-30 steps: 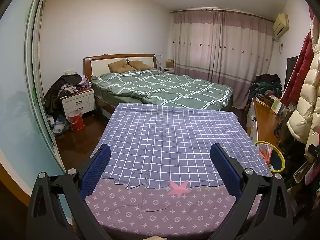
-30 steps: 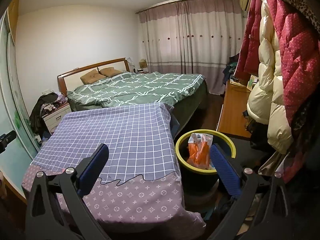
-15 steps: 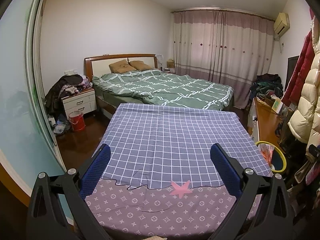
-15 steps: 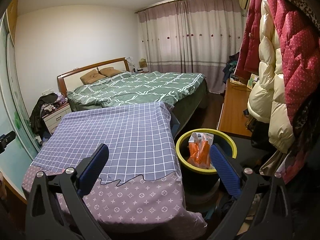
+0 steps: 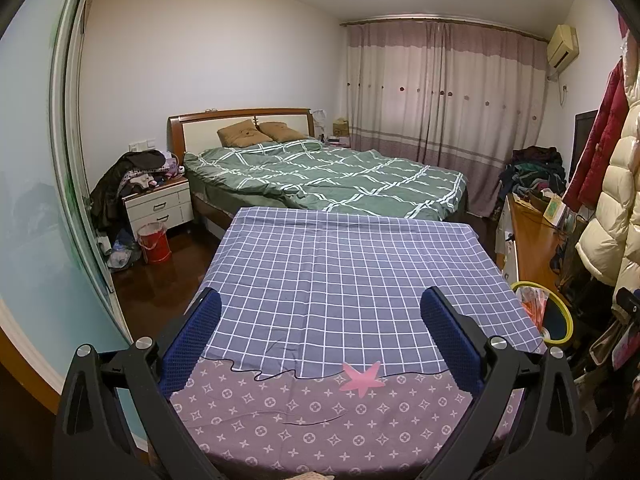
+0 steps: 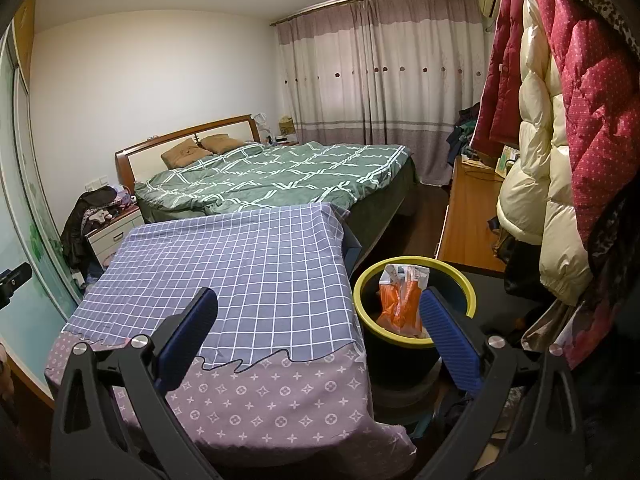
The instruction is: Collect trash
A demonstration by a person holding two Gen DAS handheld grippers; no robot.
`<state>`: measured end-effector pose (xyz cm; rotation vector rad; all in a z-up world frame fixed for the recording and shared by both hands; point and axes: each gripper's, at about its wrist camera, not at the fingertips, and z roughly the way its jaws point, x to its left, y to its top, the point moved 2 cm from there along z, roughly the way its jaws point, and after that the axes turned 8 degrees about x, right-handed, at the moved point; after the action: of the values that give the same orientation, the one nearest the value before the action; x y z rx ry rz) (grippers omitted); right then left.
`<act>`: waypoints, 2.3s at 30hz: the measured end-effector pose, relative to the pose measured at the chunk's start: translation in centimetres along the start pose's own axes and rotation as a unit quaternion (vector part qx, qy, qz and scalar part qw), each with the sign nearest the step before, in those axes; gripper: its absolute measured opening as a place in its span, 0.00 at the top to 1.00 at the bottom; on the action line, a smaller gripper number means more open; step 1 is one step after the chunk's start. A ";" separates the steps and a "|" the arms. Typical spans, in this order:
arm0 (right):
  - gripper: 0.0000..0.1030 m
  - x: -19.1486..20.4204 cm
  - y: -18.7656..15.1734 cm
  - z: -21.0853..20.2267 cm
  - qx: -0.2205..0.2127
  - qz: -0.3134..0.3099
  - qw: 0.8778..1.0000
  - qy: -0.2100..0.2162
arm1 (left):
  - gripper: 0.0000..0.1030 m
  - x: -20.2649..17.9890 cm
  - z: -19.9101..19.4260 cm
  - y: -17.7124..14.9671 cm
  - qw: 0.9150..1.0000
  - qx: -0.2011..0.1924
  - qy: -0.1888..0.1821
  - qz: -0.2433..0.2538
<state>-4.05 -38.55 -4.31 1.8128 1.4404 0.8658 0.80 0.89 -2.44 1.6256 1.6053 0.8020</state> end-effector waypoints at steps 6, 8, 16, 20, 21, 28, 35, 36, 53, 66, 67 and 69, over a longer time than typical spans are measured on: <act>0.07 0.0 0.0 0.1 0.001 0.000 1.000 0.002 | 0.05 0.0 0.0 0.0 1.000 0.000 -0.001 0.001; 0.07 0.0 -0.2 0.1 0.002 0.000 1.000 0.004 | 0.05 0.0 0.0 0.0 1.000 0.000 0.000 0.001; 0.07 0.2 -0.2 0.2 0.003 0.000 1.000 0.006 | 0.05 0.0 0.0 0.0 1.000 0.000 0.000 0.002; 0.07 0.4 -0.2 0.3 0.004 -0.001 1.000 0.007 | 0.05 0.2 0.1 -0.1 1.000 0.001 0.001 0.000; 0.07 0.4 -0.2 0.3 0.004 -0.001 1.000 0.008 | 0.05 0.3 0.1 -0.1 1.000 0.001 0.002 0.000; 0.07 0.5 -0.1 0.4 0.005 0.000 1.000 0.009 | 0.05 0.5 0.3 -0.1 1.000 0.002 0.001 0.002; 0.07 0.5 -0.1 0.4 0.006 0.000 1.000 0.010 | 0.05 0.5 0.4 -0.1 1.000 0.002 0.001 0.002; 0.07 0.5 -0.1 0.4 0.006 0.000 1.000 0.010 | 0.05 0.5 0.4 -0.1 1.000 0.002 0.002 0.002; 0.07 0.5 -0.1 0.5 0.007 0.000 1.000 0.010 | 0.05 0.4 0.7 -0.3 1.000 0.001 0.004 0.001; 0.07 0.6 -0.2 0.5 0.009 -0.001 1.000 0.011 | 0.05 0.3 0.7 -0.5 1.000 0.003 0.004 0.001; 0.07 0.6 -0.2 0.5 0.009 -0.001 1.000 0.011 | 0.05 0.3 0.8 -0.5 1.000 0.004 0.004 0.001; 0.07 0.6 -0.2 0.6 0.009 -0.001 1.000 0.010 | 0.05 0.2 0.8 -0.5 1.000 0.004 0.005 0.001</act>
<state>-3.59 -37.93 -4.72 1.8209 1.4665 0.8763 1.21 1.04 -3.34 1.6327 1.6158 0.8071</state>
